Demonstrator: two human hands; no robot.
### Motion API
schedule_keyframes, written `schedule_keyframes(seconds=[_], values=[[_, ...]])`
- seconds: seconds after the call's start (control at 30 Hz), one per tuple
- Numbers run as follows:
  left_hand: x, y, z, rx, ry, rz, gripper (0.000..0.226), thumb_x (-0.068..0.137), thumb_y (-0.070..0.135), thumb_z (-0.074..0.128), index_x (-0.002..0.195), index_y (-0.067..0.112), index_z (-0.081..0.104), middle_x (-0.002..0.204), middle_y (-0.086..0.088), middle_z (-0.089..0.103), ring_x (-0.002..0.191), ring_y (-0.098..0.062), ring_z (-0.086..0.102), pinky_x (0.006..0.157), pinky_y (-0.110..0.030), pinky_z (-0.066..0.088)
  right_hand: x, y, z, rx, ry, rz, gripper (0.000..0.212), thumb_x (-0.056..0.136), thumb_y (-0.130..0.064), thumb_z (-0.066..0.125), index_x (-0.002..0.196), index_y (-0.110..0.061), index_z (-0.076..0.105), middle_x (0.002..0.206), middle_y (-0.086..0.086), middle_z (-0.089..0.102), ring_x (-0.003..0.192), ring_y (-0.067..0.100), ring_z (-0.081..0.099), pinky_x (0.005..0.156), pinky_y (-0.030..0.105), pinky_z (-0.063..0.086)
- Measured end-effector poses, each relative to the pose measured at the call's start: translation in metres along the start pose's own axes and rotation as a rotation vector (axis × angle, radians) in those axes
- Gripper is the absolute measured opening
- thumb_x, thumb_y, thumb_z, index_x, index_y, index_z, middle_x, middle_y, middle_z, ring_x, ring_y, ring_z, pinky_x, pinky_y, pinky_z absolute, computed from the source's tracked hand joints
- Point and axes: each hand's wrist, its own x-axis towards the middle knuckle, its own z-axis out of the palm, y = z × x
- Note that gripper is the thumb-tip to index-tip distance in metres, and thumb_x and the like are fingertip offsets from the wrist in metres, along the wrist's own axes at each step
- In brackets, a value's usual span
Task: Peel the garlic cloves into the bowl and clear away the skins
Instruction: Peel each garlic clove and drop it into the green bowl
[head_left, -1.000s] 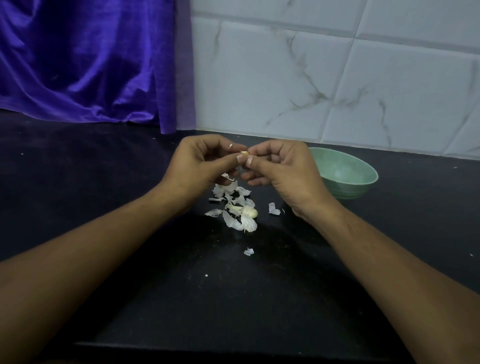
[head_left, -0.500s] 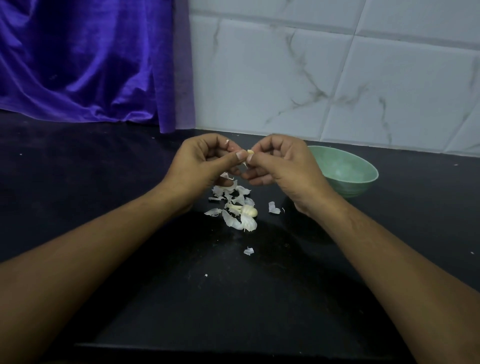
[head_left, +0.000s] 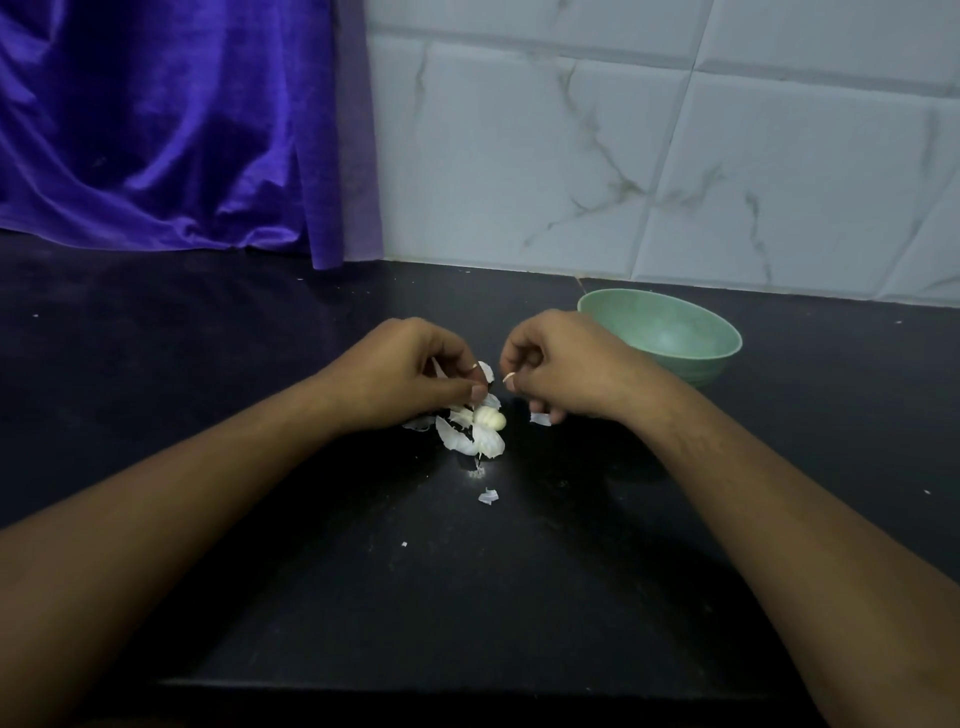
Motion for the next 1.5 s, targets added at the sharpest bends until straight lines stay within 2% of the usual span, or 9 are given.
schedule_keyframes(seconds=[0.17,0.3,0.4,0.53,0.67,0.97,1.2,1.33,1.5], values=[[0.001,-0.003,-0.005,0.117,-0.040,0.015,0.010,0.089,0.039,0.080,0.092,0.030,0.080,0.078,0.013,0.074,0.059,0.001,0.060,0.060,-0.019,0.047,-0.001,-0.001,0.002,0.154,-0.146,0.004,0.006,0.095,-0.005,0.069,0.096,-0.008,0.074,0.067,0.000,0.071,0.054,0.008,0.067,0.049,0.022,0.053],[0.001,-0.006,-0.007,0.135,0.058,0.016,0.007,0.088,0.038,0.080,0.093,0.035,0.077,0.081,0.015,0.074,0.068,-0.001,0.067,0.069,-0.035,0.059,0.003,0.001,0.003,0.100,0.003,-0.039,0.013,0.095,-0.007,0.065,0.090,-0.016,0.072,0.072,0.005,0.075,0.063,0.019,0.075,0.058,0.038,0.063],[0.002,-0.004,-0.008,0.047,0.181,0.011,0.010,0.087,0.035,0.082,0.091,0.030,0.075,0.078,0.011,0.073,0.067,-0.003,0.066,0.065,-0.027,0.054,0.002,-0.002,-0.003,0.281,0.056,-0.092,0.009,0.095,-0.004,0.065,0.094,-0.011,0.071,0.077,0.005,0.074,0.065,0.018,0.072,0.056,0.038,0.061],[0.004,-0.006,-0.012,-0.050,0.259,-0.068,0.007,0.088,0.029,0.078,0.087,0.024,0.074,0.074,0.004,0.072,0.064,-0.006,0.063,0.065,-0.028,0.052,-0.011,-0.015,-0.012,0.742,-0.394,-0.138,0.010,0.098,-0.001,0.063,0.108,0.000,0.066,0.099,0.021,0.075,0.070,0.023,0.070,0.053,0.029,0.058],[0.004,-0.008,-0.015,-0.090,0.243,-0.112,0.008,0.089,0.029,0.079,0.087,0.022,0.075,0.077,0.002,0.075,0.072,-0.017,0.071,0.071,-0.037,0.058,-0.018,-0.021,0.000,0.682,-0.665,-0.158,0.014,0.101,-0.002,0.060,0.115,0.001,0.063,0.114,0.026,0.073,0.087,0.031,0.074,0.064,0.033,0.063],[0.002,-0.001,-0.018,-0.229,-0.042,-0.038,0.016,0.089,0.027,0.081,0.095,0.013,0.074,0.079,-0.009,0.073,0.062,-0.010,0.060,0.058,-0.026,0.051,-0.001,0.005,-0.001,0.537,-0.295,0.044,0.006,0.099,0.000,0.062,0.101,-0.002,0.066,0.089,0.017,0.070,0.063,0.019,0.069,0.047,0.026,0.056],[-0.001,0.001,-0.014,-0.146,-0.249,0.034,0.013,0.084,0.027,0.086,0.092,0.020,0.079,0.070,0.007,0.073,0.057,-0.004,0.057,0.058,-0.020,0.044,0.004,0.002,0.001,0.564,-0.063,0.009,0.006,0.097,0.002,0.065,0.102,0.001,0.069,0.069,0.004,0.067,0.055,0.016,0.066,0.042,0.026,0.052],[0.000,-0.003,-0.015,-0.118,-0.221,0.033,0.004,0.089,0.029,0.081,0.090,0.025,0.081,0.075,0.003,0.077,0.060,-0.007,0.062,0.059,-0.020,0.047,0.004,0.001,0.002,0.632,-0.083,0.037,0.008,0.098,-0.001,0.066,0.105,0.004,0.068,0.080,0.014,0.070,0.058,0.018,0.069,0.043,0.026,0.054],[0.002,-0.009,-0.016,-0.048,-0.140,0.014,0.006,0.091,0.028,0.080,0.096,0.027,0.081,0.081,0.004,0.078,0.064,-0.005,0.066,0.061,-0.021,0.052,0.000,0.001,-0.002,0.685,-0.356,0.112,0.009,0.097,-0.001,0.065,0.105,0.002,0.069,0.085,0.015,0.072,0.066,0.018,0.073,0.048,0.025,0.057]])
